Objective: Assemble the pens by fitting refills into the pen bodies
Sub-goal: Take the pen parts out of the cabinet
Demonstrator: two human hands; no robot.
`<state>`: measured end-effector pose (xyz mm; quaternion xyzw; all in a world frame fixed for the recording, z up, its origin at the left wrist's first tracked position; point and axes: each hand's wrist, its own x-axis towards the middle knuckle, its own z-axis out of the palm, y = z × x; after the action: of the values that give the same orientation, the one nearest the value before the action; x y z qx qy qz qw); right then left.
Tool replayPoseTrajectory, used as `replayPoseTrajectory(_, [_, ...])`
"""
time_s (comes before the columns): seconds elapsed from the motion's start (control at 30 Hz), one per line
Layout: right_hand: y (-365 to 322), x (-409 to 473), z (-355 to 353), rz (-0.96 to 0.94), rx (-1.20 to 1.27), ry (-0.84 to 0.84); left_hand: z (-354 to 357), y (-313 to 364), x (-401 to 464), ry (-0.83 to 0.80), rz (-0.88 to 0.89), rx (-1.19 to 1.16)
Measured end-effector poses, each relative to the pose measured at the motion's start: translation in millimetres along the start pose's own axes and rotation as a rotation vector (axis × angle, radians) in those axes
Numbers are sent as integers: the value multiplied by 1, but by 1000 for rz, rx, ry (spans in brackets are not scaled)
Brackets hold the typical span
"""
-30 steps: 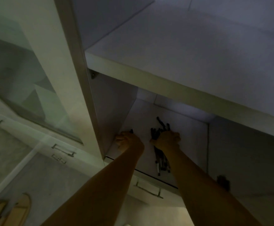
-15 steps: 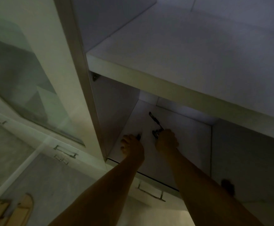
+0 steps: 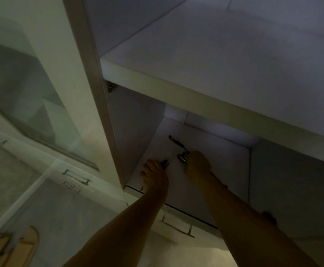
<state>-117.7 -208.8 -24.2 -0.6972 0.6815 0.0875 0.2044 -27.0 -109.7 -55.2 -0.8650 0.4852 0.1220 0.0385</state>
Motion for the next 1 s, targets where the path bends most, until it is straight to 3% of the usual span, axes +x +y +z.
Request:
replayPoseTrajectory(0.23, [7, -4, 3, -107, -83, 114, 2, -1, -2, 72, 84, 37])
replayPoseTrajectory(0.43, [11, -3, -1, -170, -54, 82, -2, -3, 2, 45, 172, 58])
replayPoseTrajectory(0.6, [11, -3, -9, -165, -18, 4, -12, -1, 12, -18, 92, -70])
replayPoseTrajectory(0.73, [10, -4, -15, -151, 33, -59, -13, -9, 17, -115, 39, -253])
replayPoseTrajectory(0.87, [4, -8, -19, -121, 118, -136, -19, -21, 18, -206, -149, -727])
replayPoseTrajectory(1.0, [-5, -16, -16, -116, 168, -166, -26, -28, 9, -368, -85, -875])
